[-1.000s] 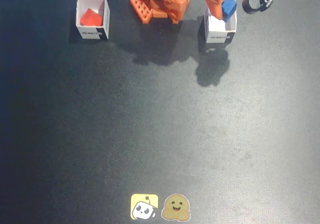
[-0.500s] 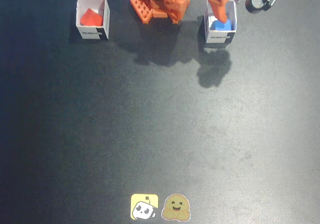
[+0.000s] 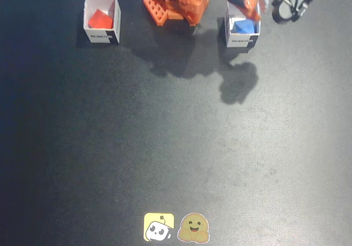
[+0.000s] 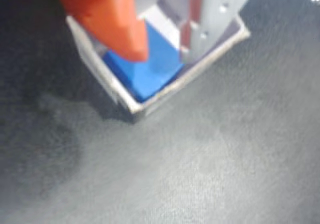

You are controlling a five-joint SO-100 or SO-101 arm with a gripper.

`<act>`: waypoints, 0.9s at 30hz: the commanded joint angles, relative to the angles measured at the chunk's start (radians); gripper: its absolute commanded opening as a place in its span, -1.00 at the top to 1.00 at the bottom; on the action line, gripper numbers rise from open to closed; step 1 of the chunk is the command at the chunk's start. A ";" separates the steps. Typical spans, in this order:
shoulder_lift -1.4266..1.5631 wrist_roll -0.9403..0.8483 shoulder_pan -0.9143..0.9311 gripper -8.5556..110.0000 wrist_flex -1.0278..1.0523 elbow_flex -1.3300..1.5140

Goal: Put the red cube in the right box and the blue cube in the left box.

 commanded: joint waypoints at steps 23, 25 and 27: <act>-0.258 0.032 0.311 0.82 -0.126 -0.170; -0.242 0.037 0.382 0.83 -0.103 -0.172; -0.227 0.011 0.460 0.83 -0.095 -0.173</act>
